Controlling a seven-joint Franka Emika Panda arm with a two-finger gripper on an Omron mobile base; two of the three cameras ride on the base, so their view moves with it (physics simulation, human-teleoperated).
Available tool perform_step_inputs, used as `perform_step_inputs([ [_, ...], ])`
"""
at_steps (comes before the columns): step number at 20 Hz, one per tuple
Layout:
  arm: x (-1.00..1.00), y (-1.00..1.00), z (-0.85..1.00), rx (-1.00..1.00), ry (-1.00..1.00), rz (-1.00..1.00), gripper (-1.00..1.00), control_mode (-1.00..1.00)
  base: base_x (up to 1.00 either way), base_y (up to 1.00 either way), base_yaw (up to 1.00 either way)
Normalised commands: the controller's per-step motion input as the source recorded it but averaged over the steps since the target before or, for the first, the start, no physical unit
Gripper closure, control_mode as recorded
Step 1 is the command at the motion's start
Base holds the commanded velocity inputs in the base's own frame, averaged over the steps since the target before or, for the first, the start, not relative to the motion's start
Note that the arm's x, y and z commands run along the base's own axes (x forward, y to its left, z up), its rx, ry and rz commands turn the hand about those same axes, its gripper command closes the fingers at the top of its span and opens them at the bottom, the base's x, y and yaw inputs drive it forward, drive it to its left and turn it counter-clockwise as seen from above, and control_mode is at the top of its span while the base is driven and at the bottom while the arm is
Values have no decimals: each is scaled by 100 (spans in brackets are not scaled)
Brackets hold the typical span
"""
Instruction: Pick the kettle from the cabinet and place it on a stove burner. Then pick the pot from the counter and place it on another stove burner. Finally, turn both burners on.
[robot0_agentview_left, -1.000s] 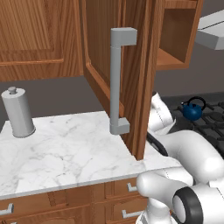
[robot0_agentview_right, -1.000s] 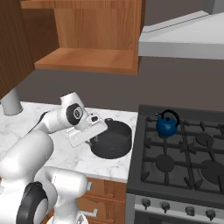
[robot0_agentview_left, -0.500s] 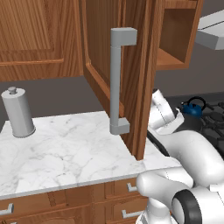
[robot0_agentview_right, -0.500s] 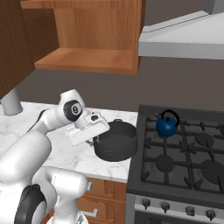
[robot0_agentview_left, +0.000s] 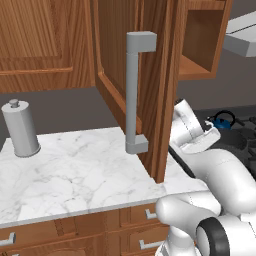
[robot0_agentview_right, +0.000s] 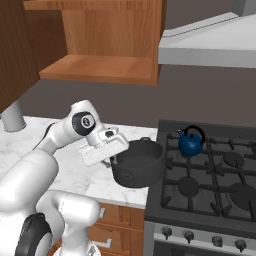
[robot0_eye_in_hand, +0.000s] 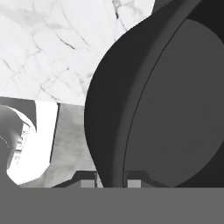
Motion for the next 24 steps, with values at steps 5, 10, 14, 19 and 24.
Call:
perform_step_inputs([
  [5,1,-34,8,-1,0,-9,100,-100,0,0,0],
  [10,5,-46,0,0,0,0,100,-100,0,0,0],
  [14,0,-46,0,0,0,0,100,-100,0,0,0],
  [19,0,-44,0,0,0,0,100,-100,0,0,0],
  [24,0,-39,0,4,-1,3,100,-100,0,0,0],
])
